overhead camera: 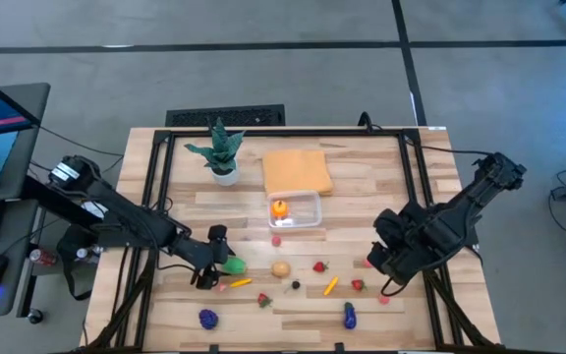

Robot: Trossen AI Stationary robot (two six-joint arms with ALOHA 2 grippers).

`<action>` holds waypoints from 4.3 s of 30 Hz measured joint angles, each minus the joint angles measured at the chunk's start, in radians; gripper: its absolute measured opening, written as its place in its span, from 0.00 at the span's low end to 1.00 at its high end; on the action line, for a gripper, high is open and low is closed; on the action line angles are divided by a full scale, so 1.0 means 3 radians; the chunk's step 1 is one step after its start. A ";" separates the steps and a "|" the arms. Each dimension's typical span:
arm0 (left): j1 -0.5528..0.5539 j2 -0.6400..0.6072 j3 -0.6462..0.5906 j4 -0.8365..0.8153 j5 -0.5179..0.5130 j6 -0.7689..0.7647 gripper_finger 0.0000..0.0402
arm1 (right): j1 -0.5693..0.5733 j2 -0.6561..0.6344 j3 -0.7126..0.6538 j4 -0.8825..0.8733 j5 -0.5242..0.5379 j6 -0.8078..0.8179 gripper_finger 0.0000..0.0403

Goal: Pick and placing Produce into tupperware
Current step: Put the green corn into the transparent bin

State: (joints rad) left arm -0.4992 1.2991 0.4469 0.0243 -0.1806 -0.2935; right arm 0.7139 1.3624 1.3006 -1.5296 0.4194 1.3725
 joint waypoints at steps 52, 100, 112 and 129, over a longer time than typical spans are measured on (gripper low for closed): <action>0.0322 0.0636 0.0005 0.0502 0.0210 -0.0097 0.60 | -0.0009 0.0000 0.0001 0.0079 0.0003 -0.0007 0.77; 0.1577 0.0357 0.1471 -0.0035 -0.0109 0.0982 0.56 | 0.0113 0.0001 0.0003 0.0064 0.0292 -0.0124 0.77; 0.1626 0.0365 0.1518 0.0354 -0.0187 0.0809 0.56 | 0.0112 0.0001 0.0003 0.0064 0.0533 -0.0124 0.77; 0.1628 0.0603 0.1493 0.0994 -0.0222 0.0670 0.56 | 0.0099 0.0001 -0.0057 0.0078 0.0701 -0.0120 0.77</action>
State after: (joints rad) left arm -0.0109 1.4800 0.8948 0.3226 -0.2471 -0.0925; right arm 0.7437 1.3628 1.2835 -1.5063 0.6299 1.3364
